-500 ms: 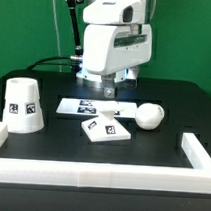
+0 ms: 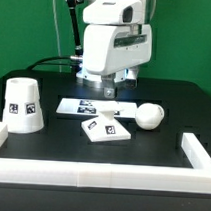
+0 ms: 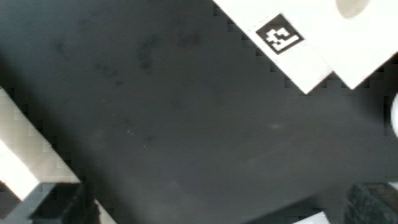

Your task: Assemble lamp

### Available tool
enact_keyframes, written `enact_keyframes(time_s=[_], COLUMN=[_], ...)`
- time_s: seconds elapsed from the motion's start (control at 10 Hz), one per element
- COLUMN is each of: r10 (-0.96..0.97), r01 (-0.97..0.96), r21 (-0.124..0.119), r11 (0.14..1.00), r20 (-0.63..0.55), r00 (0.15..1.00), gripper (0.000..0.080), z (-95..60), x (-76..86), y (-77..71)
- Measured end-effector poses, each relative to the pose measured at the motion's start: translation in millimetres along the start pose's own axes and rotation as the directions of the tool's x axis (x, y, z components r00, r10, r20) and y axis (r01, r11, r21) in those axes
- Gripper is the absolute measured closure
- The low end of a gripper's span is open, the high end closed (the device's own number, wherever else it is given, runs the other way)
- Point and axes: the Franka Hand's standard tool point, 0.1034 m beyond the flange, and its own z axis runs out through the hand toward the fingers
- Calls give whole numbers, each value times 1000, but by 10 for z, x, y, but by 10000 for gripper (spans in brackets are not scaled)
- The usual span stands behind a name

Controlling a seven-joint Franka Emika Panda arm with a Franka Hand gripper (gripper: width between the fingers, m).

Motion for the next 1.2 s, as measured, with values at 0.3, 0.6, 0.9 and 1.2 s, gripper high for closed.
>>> enact_keyframes(time_s=[0.3, 0.6, 0.9, 1.2], r10=[24, 265, 460, 586], r01=[-24, -265, -460, -586], r21=[1, -1, 4, 8], r11=[1000, 964, 888, 810], r20=[1, 8, 18, 16], r00=[1000, 964, 888, 810], gripper=[100, 100, 100, 100], z=[6, 66, 114, 118], x=[-2, -139, -194, -195], y=[-2, -36, -92, -98])
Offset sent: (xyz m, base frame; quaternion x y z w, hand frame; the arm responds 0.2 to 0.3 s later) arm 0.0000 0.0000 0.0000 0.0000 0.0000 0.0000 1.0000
